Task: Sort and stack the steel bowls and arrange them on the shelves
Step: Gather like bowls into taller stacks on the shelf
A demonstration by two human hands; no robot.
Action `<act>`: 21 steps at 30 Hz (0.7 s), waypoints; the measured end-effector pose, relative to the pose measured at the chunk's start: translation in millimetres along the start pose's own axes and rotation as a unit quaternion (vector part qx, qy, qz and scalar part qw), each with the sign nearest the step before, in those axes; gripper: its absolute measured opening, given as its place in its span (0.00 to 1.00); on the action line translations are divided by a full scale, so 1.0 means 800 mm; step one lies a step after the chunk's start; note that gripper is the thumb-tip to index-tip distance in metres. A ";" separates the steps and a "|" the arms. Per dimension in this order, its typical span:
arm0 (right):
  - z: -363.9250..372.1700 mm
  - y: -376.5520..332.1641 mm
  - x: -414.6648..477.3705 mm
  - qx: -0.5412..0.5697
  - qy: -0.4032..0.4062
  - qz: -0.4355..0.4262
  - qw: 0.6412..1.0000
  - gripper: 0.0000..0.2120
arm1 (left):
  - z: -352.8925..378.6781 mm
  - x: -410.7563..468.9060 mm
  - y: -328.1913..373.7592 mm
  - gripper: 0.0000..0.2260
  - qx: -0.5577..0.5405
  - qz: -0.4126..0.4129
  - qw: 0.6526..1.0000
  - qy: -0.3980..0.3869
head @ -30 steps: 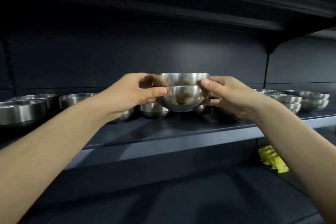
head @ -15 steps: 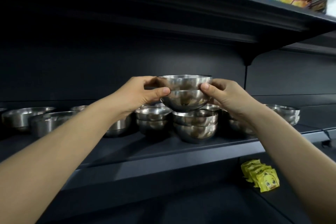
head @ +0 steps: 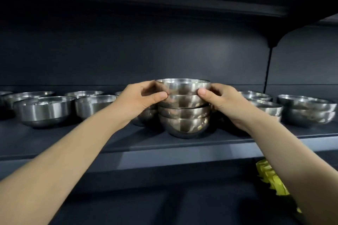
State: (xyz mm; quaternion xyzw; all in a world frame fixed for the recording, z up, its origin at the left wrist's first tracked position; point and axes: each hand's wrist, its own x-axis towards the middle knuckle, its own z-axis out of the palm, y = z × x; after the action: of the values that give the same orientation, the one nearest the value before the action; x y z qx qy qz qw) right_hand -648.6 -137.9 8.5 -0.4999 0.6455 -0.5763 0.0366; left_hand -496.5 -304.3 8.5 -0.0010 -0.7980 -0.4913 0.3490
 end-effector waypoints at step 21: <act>0.006 0.017 -0.013 -0.015 0.025 -0.035 0.999 0.30 | 0.017 -0.015 -0.009 0.12 -0.034 -0.007 0.999 -0.012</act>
State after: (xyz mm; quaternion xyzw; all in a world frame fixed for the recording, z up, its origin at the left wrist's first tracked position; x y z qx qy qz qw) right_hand -648.4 -136.2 -9.2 -0.5082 0.6371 -0.5794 -0.0070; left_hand -497.2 -293.4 -7.2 -0.0133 -0.7852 -0.5204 0.3354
